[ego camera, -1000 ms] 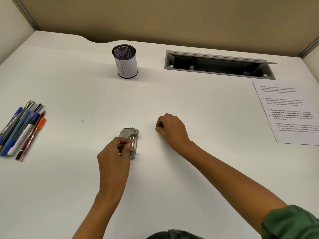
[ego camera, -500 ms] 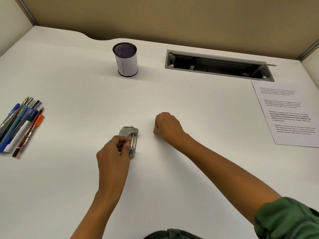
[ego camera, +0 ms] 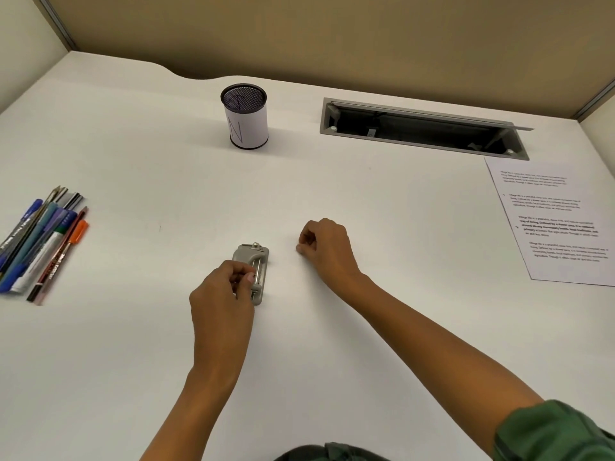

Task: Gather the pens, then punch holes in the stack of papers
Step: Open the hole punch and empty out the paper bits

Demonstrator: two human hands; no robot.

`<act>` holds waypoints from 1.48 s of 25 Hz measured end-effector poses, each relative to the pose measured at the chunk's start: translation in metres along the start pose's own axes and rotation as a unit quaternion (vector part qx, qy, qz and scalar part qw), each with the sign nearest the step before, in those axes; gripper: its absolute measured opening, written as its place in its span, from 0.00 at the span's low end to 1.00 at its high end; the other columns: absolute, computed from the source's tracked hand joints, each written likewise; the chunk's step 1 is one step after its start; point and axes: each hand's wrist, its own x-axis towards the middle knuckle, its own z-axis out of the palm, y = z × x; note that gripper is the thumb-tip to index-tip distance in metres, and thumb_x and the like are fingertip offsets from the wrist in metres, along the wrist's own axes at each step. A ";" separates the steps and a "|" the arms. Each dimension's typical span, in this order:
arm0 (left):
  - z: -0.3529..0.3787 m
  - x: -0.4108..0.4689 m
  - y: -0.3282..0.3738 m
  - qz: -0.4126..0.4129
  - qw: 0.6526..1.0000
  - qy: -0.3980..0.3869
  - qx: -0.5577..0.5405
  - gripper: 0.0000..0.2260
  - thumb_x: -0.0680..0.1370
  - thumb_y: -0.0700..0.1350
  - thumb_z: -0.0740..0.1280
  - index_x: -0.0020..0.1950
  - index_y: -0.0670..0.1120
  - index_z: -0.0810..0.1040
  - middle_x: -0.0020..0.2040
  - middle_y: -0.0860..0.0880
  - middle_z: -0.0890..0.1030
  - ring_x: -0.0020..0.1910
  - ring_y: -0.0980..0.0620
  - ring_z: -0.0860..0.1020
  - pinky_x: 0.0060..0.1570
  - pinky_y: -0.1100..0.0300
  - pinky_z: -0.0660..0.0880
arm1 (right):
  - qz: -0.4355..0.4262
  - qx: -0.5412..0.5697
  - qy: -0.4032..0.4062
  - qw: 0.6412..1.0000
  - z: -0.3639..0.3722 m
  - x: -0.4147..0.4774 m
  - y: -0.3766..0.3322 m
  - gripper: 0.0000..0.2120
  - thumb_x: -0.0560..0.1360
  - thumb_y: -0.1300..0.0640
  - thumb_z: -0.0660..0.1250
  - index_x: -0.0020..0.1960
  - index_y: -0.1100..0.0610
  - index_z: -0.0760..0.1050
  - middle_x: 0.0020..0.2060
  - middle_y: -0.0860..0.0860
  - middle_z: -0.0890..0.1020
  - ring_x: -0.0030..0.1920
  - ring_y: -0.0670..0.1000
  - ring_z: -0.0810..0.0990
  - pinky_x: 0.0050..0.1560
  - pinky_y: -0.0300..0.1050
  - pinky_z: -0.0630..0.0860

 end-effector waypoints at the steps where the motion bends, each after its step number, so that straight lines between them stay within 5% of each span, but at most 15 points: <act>1: 0.001 0.000 0.000 -0.002 1.000 -0.002 -0.002 0.04 0.77 0.39 0.65 0.48 0.45 0.80 0.43 0.48 0.82 0.44 0.48 0.80 0.46 0.45 0.79 | -0.007 -0.030 0.001 1.000 0.002 0.000 -0.002 0.03 0.74 0.64 0.68 0.46 0.63 0.78 0.45 0.57 0.79 0.44 0.55 0.77 0.46 0.49 0.76; 10: 0.000 -0.002 -0.004 -0.011 1.000 -0.006 -0.008 0.05 0.77 0.39 0.65 0.48 0.46 0.80 0.44 0.49 0.83 0.45 0.49 0.81 0.46 0.45 0.79 | 0.027 -0.138 -0.072 0.987 -0.001 0.001 -0.011 0.05 0.77 0.62 0.60 0.42 0.60 0.67 0.43 0.56 0.70 0.41 0.56 0.69 0.39 0.46 0.64; 14: -0.001 0.000 -0.001 -0.001 1.000 -0.001 -0.009 0.04 0.77 0.39 0.66 0.47 0.47 0.80 0.42 0.51 0.82 0.43 0.51 0.80 0.45 0.48 0.80 | 0.136 0.152 -0.007 0.979 -0.013 -0.021 0.000 0.03 0.72 0.66 0.64 0.44 0.62 0.70 0.39 0.58 0.82 0.33 0.51 0.78 0.31 0.38 0.73; 18: 0.008 -0.003 0.008 0.035 0.999 -0.021 -0.007 0.06 0.76 0.39 0.68 0.47 0.50 0.80 0.39 0.55 0.81 0.40 0.57 0.80 0.37 0.68 0.77 | 0.252 0.356 -0.033 0.899 -0.007 -0.059 -0.001 0.04 0.72 0.68 0.67 0.46 0.64 0.76 0.38 0.59 0.85 0.31 0.50 0.83 0.38 0.41 0.82; 21: 0.022 -0.010 0.015 0.062 0.997 -0.053 -0.003 0.06 0.76 0.38 0.68 0.47 0.49 0.81 0.38 0.57 0.81 0.39 0.62 0.80 0.39 0.65 0.79 | 0.275 0.475 -0.094 0.831 -0.003 -0.074 -0.009 0.08 0.76 0.69 0.60 0.48 0.66 0.78 0.39 0.58 0.84 0.36 0.52 0.83 0.45 0.43 0.82; 25: 0.035 -0.021 0.018 0.118 0.988 -0.091 0.035 0.10 0.77 0.36 0.64 0.49 0.48 0.82 0.37 0.57 0.81 0.37 0.65 0.79 0.41 0.72 0.75 | 0.257 0.562 -0.126 0.776 -0.007 -0.079 -0.018 0.16 0.77 0.68 0.55 0.39 0.63 0.80 0.34 0.54 0.82 0.34 0.47 0.82 0.39 0.38 0.80; 32: 0.029 -0.012 0.015 0.090 0.993 -0.080 0.002 0.03 0.74 0.41 0.70 0.44 0.48 0.82 0.37 0.58 0.82 0.38 0.64 0.80 0.40 0.74 0.75 | 0.235 0.566 -0.149 0.776 -0.013 -0.072 -0.020 0.17 0.78 0.67 0.53 0.49 0.68 0.81 0.45 0.60 0.86 0.48 0.54 0.86 0.49 0.42 0.82; 37: 0.010 0.020 0.003 0.180 0.981 0.054 0.056 0.10 0.81 0.43 0.60 0.56 0.46 0.79 0.52 0.49 0.83 0.49 0.51 0.80 0.51 0.60 0.74 | 0.223 0.472 -0.103 0.847 -0.023 -0.053 -0.020 0.10 0.79 0.71 0.58 0.49 0.68 0.79 0.41 0.60 0.83 0.38 0.52 0.84 0.46 0.39 0.82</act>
